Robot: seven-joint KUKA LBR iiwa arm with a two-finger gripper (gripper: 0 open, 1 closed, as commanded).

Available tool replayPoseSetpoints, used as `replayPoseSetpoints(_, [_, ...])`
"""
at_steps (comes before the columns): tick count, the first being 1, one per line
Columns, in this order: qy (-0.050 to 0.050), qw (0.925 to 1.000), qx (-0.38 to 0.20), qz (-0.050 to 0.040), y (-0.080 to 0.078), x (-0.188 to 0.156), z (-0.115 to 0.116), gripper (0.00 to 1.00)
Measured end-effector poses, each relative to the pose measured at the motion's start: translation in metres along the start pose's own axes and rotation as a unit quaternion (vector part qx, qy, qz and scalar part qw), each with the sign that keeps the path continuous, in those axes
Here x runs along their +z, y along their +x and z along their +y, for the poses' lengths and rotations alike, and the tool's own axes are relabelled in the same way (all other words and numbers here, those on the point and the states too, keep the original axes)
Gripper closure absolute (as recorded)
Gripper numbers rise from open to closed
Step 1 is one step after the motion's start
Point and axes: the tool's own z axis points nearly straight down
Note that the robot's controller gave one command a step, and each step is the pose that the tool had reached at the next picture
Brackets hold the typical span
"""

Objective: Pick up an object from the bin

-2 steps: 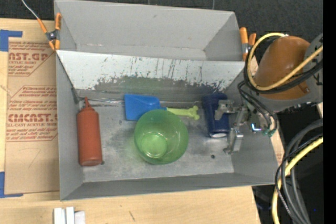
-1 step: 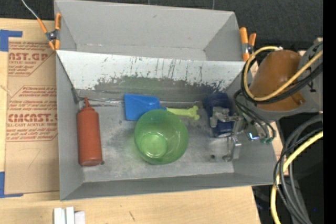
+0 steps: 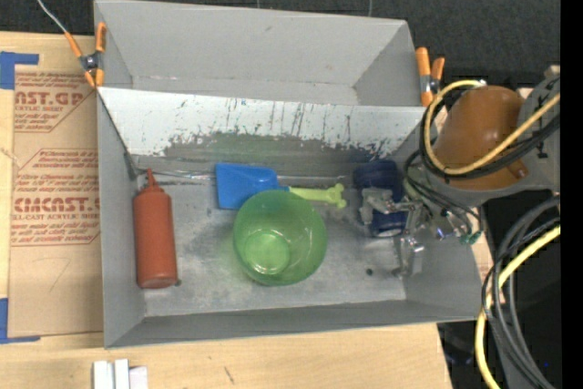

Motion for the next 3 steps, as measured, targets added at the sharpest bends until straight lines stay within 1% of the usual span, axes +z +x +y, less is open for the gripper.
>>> replayPoseSetpoints(1, [-0.001,0.9998,-0.02,0.0017,-0.003,0.002,-0.002,0.0])
replayPoseSetpoints(2, [-0.003,0.9978,-0.066,-0.0026,0.002,0.014,-0.009,0.0])
replayPoseSetpoints(3, [-0.008,0.9526,-0.304,-0.0017,-0.008,0.014,-0.003,0.0])
